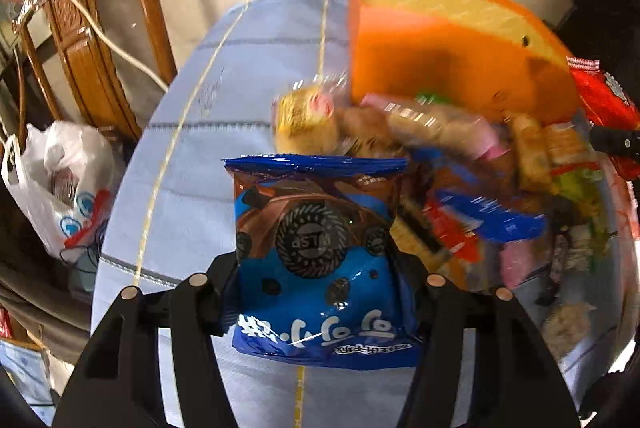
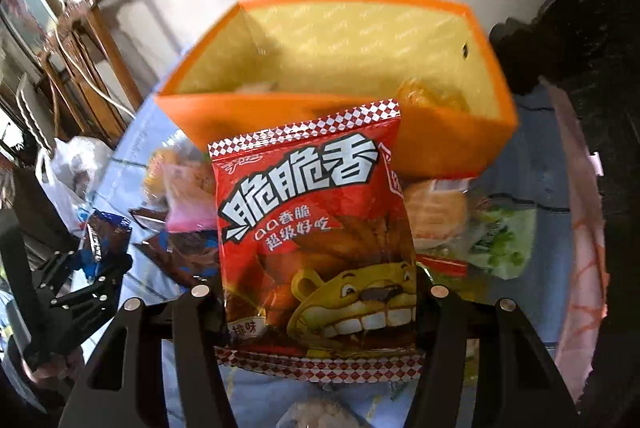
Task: Organize snacks
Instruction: 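Grasp a blue cookie bag with left tool while right tool grasps a red chip bag, then carry both bags over the orange box and release them inside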
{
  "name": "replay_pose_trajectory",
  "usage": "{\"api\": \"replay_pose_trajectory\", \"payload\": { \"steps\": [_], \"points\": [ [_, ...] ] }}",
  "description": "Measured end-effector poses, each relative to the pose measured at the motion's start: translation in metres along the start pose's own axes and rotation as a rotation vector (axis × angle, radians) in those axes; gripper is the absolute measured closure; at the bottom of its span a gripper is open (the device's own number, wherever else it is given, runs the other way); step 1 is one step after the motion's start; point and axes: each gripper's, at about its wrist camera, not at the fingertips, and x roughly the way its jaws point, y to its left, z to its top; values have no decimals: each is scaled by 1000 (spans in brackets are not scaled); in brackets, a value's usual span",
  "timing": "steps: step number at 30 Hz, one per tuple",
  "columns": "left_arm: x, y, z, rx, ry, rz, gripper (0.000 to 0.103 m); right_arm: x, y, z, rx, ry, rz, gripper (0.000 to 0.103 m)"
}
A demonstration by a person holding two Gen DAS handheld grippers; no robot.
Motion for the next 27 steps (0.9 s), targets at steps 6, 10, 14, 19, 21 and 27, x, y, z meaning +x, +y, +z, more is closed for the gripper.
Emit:
{"api": "replay_pose_trajectory", "payload": {
  "steps": [6, 10, 14, 19, 21, 27],
  "points": [
    [-52, -22, 29, 39, -94, -57, 46, -44, -32, 4, 33, -100, 27, 43],
    [-83, -31, 48, 70, -175, -89, 46, -73, -49, 7, 90, -149, 133, 43],
    [-96, -36, 60, 77, -198, -95, 46, -89, -55, 5, 108, -165, 199, 43],
    [-95, -42, 59, 79, -191, -119, 46, -102, -58, -2, 139, -170, 285, 43],
    [-93, -44, 58, 85, -179, -130, 46, -110, -54, -2, 148, -173, 293, 43],
    [-99, -40, 87, 71, -185, -153, 46, -117, -54, 18, 158, -216, 203, 43]
  ]
}}
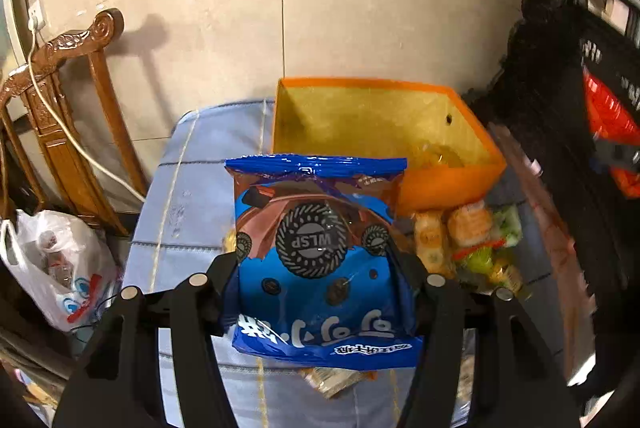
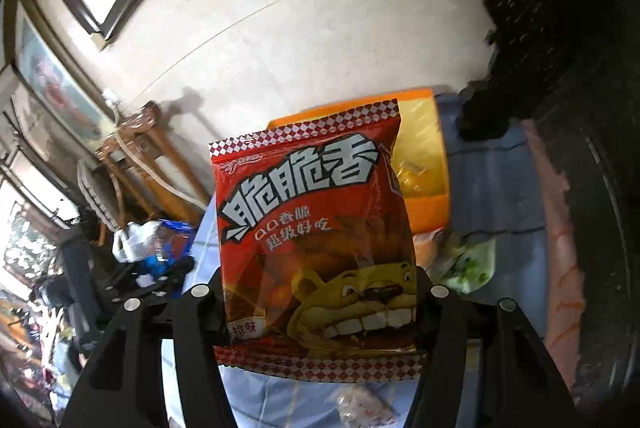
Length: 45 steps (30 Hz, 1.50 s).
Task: Organize snacks
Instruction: 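Carry both bags over the orange box and release them inside, then grasp a pink cracker bag with the right tool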
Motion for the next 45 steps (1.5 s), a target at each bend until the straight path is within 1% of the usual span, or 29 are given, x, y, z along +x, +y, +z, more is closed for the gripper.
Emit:
{"api": "replay_pose_trajectory", "payload": {
  "steps": [1, 2, 3, 5, 8, 11, 14, 15, 19, 21, 23, 24, 25, 27, 28, 29, 30, 31, 32, 33, 34, 35, 37, 39, 40, 41, 42, 43, 45],
  "points": [
    [-2, 4, 7, -20, 1, -41, 46, 0, 1, 4, 0, -9, -16, 43],
    [-5, 7, 14, -31, -3, -66, 46, 0, 2, 6, -1, -14, -25, 43],
    [-9, 8, 20, -23, -14, -52, 46, 0, 3, 8, -2, -20, -27, 43],
    [-17, 7, 30, 21, -47, 2, 46, 2, 6, 11, -5, -23, -33, 43],
    [-25, 10, 37, 32, -49, -11, 46, 5, 10, 14, -19, -23, -26, 43],
    [-23, 12, 43, 44, -38, 36, 46, 13, 13, 19, -39, -21, -8, 42],
    [-8, 17, 56, 5, -4, 45, 46, 24, 13, 29, -52, -18, -5, 42],
    [-2, 16, 64, 1, 1, 59, 46, 29, 12, 34, -51, -16, -6, 42],
    [29, 8, 93, 17, 8, 109, 45, 67, -3, 68, -38, -2, -70, 42],
    [51, 2, 110, 19, 22, 161, 45, 88, -12, 83, -21, 27, -110, 42],
    [73, -3, 126, 1, 54, 120, 45, 110, -20, 97, -4, 54, -136, 42],
    [81, -6, 131, -2, 59, 116, 46, 119, -23, 102, -4, 62, -153, 42],
    [87, -10, 136, 5, 58, 122, 45, 127, -25, 106, -3, 70, -170, 42],
    [100, -15, 147, 16, 58, 150, 45, 139, -29, 112, 9, 74, -165, 42],
    [104, -16, 149, 12, 62, 151, 45, 146, -33, 115, 19, 75, -160, 40],
    [110, -16, 152, 7, 73, 137, 43, 153, -35, 117, 15, 86, -163, 31],
    [116, -19, 154, 21, 91, 130, 37, 163, -38, 118, -4, 110, -182, 7],
    [121, -21, 155, 41, 98, 159, 10, 168, -36, 118, -19, 122, -204, 3],
    [124, -22, 154, 64, 86, 220, 4, 173, -37, 115, -42, 141, -227, 4],
    [124, -24, 150, 102, 41, 300, 4, 176, -37, 110, -67, 159, -235, 4],
    [125, -23, 146, 129, 25, 333, 4, 177, -38, 103, -93, 170, -233, 4],
    [126, -22, 140, 153, 29, 341, 4, 177, -39, 97, -107, 175, -237, 4],
    [127, -10, 125, 156, 74, 317, 4, 173, -32, 78, -143, 198, -243, 4],
    [122, 10, 105, 112, 110, 304, 4, 171, -13, 56, -225, 217, -191, 3],
    [119, 20, 94, 87, 128, 294, 4, 174, 7, 35, -301, 245, -141, 3],
    [116, 33, 81, 56, 149, 282, 4, 177, 21, 22, -345, 275, -99, 3],
    [112, 42, 68, 23, 168, 281, 4, 186, 40, 2, -400, 324, -28, 4],
    [109, 52, 54, -9, 191, 282, 4, 195, 53, -10, -422, 356, 14, 4],
    [101, 71, 23, -71, 241, 277, 4, 218, 75, -29, -446, 419, 69, 4]
  ]
}}
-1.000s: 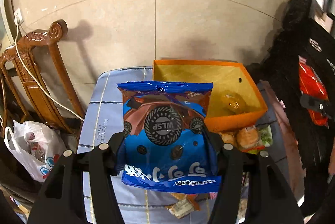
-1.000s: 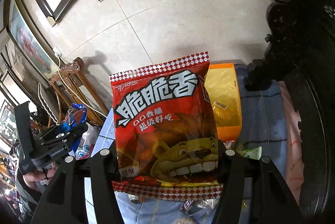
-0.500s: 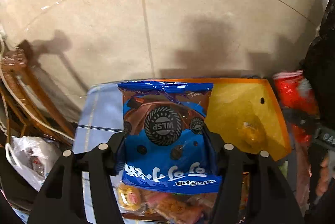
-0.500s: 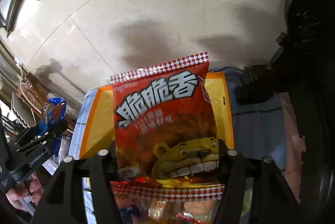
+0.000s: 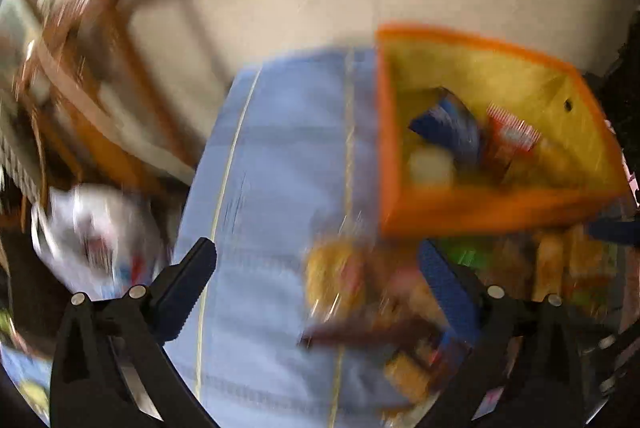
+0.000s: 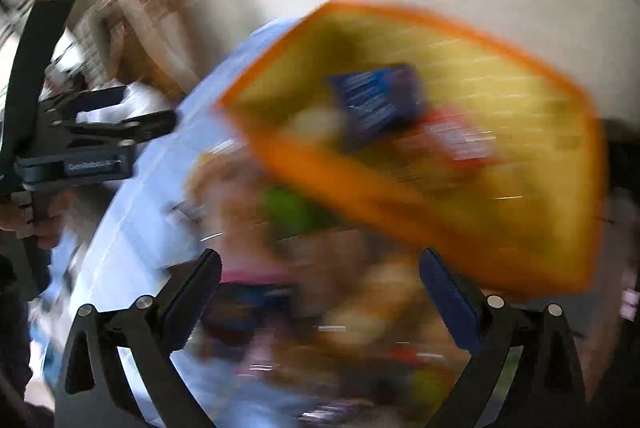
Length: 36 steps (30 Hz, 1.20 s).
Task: Organize snacks
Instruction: 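Grasp a pink cracker bag with the right tool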
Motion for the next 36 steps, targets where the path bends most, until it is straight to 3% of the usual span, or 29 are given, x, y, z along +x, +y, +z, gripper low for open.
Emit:
{"api": "replay_pose_trajectory", "payload": {
  "steps": [3, 8, 9, 10, 13, 18, 22, 27, 30, 31, 32, 33, 34, 36],
  "points": [
    [-2, 27, -46, -71, 32, -33, 4, 43, 16, 13, -7, 61, 36, 4],
    [-11, 62, -113, -167, 41, -59, 4, 77, 15, 16, 79, 115, 106, 5],
    [-11, 67, -122, -181, 51, -51, 4, 77, 15, 13, 94, 94, 106, 41],
    [-12, 71, -127, -192, 56, -46, 4, 76, 14, 11, 98, 93, 94, 62],
    [-11, 79, -141, -218, 77, -35, 4, 65, 7, 1, 145, 68, 102, 63],
    [-7, 48, -134, -180, 91, -114, 4, 8, -5, -21, 172, -36, 45, 64],
    [-7, -16, -111, -39, 48, -138, 4, -42, -27, -41, 248, -128, 1, 64],
    [1, -91, -83, 140, -16, -97, 4, -85, -54, -71, 357, -222, -24, 64],
    [32, -126, -81, 280, 44, -8, 4, -107, -66, -89, 401, -279, -29, 64],
    [36, -129, -80, 286, 50, -26, 11, -108, -67, -92, 409, -287, -29, 64],
    [38, -131, -78, 266, 51, -97, 39, -112, -69, -96, 418, -294, -28, 64],
    [39, -130, -75, 240, 69, -162, 58, -114, -70, -99, 424, -298, -28, 64],
    [40, -130, -71, 211, 92, -160, 71, -117, -72, -102, 434, -297, -27, 64],
    [41, -128, -67, 197, 102, -122, 85, -118, -68, -104, 440, -299, -19, 64]
  ]
}}
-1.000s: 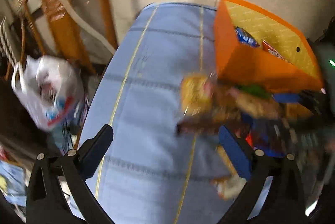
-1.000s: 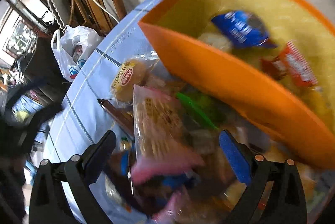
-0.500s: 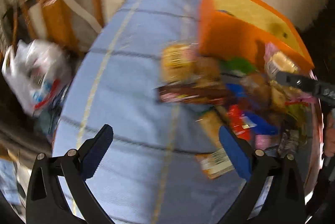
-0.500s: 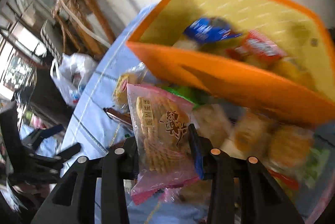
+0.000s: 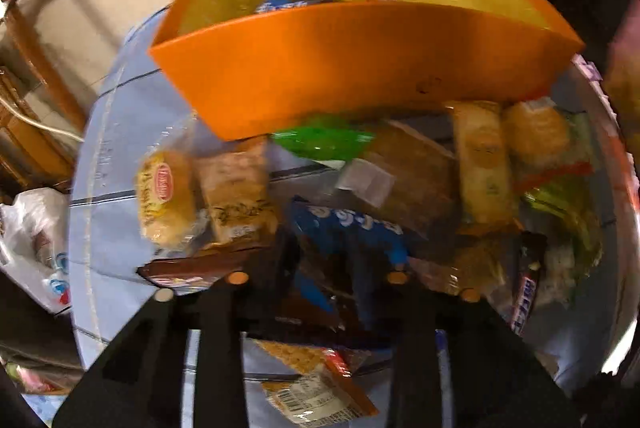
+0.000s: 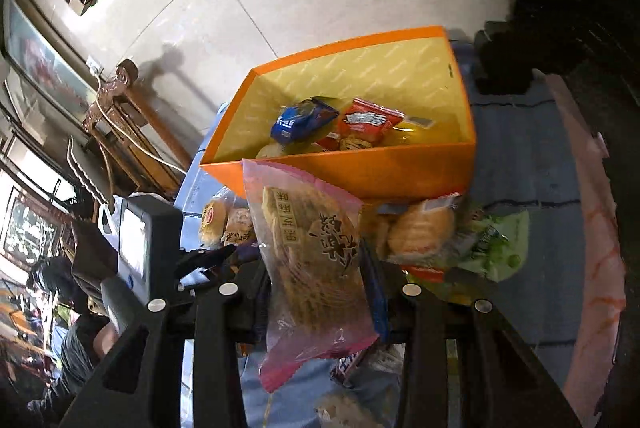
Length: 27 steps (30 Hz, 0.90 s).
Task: Organize snacks
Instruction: 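Grasp a pink cracker bag with the right tool, then grasp a blue cookie packet with left tool while right tool lifts the pink bag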
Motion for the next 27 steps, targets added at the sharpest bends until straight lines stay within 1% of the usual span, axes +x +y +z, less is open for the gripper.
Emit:
{"api": "replay_pose_trajectory", "payload": {
  "steps": [2, 3, 5, 6, 8, 11, 13, 15, 16, 17, 19, 24, 27],
  "points": [
    [-3, 6, -1, -38, 9, 1, 89, -3, 1, -2, 1, -3, 14, 64],
    [-4, 7, -2, -36, 10, -1, 89, -5, 1, -3, 2, -2, 23, 64],
    [-6, 8, -9, -20, 4, 28, 92, -8, 2, -5, 8, 0, 41, 64],
    [-10, 9, -12, -9, 2, 29, 92, -9, 4, -5, 7, 1, 45, 64],
    [-18, 10, -19, 0, -7, 3, 92, -10, 9, -5, -8, 1, 51, 64],
    [-16, 8, -19, 1, -13, 13, 92, -12, 16, -6, -19, 1, 64, 64],
    [-17, 11, -19, -38, -4, -1, 92, -15, 19, -6, -24, -3, 83, 64],
    [-23, 16, -19, -74, -2, -45, 94, -19, 21, -6, -34, -10, 84, 64],
    [-30, 18, -19, -84, -17, -61, 95, -23, 21, -5, -35, -18, 85, 64],
    [-37, 20, -20, -77, -37, -63, 95, -25, 21, -5, -33, -23, 88, 64],
    [-44, 22, -23, -73, -53, -47, 96, -30, 19, -5, -23, -41, 91, 64],
    [-50, 49, -35, -154, -41, -61, 96, -36, 17, -7, 1, -49, 89, 64],
    [-44, 55, -38, -153, -26, -35, 96, -37, 22, -7, -20, -57, 66, 64]
  ]
}}
